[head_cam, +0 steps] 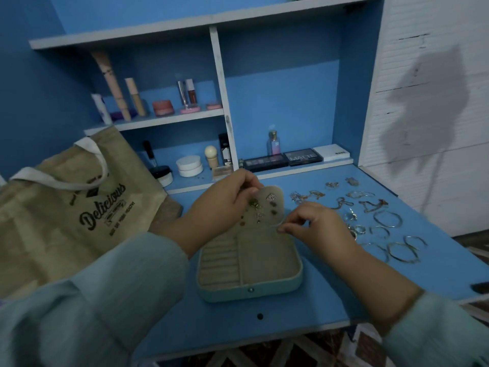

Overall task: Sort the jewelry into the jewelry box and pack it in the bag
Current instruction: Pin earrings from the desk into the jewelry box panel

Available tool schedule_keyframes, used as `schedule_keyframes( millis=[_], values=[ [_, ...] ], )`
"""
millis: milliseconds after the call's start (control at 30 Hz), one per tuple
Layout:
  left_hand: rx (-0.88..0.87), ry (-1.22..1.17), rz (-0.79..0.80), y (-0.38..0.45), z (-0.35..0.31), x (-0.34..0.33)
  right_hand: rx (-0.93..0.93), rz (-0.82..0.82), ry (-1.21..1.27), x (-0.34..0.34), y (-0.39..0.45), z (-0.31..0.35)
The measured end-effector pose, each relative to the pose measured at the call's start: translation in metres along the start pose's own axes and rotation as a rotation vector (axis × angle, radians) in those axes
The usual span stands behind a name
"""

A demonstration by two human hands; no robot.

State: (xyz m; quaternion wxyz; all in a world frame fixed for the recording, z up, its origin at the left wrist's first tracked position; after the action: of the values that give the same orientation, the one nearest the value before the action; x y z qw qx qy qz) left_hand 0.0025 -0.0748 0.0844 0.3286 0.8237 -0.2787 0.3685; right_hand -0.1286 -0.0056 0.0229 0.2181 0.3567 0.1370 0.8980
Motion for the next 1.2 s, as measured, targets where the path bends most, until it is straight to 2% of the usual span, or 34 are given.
schedule_keyframes(
  millis=[367,767,900,1033,1200],
  values=[
    [0.126,-0.068,0.09,0.037,0.02,0.011,0.142,0.008,-0.157,-0.023,0.023,-0.012],
    [0.141,-0.089,0.089,0.043,0.02,0.012,0.051,-0.085,-0.151,-0.027,0.021,-0.018],
    [0.152,-0.112,0.1,0.04,0.017,0.013,-0.033,-0.129,-0.127,-0.023,0.018,-0.021],
    [0.171,-0.158,0.146,0.035,0.014,0.012,-0.155,-0.118,-0.001,-0.023,0.017,-0.028],
    [0.219,-0.253,0.234,0.032,0.015,0.009,-0.073,-0.077,-0.046,-0.022,0.016,-0.019]
  ],
)
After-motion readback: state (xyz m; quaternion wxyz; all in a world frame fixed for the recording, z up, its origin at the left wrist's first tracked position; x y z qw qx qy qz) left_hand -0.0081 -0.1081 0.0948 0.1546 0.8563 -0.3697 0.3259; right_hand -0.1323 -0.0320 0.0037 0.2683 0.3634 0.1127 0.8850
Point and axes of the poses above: each hand's wrist, its own y-axis towards the middle knuckle, its own x-axis out of the back of the hand, z = x × y, the point moved 7 cm from there along y, towards the middle knuckle, and after that the axes turned 1 degree about -x, right-handed, at the moved point
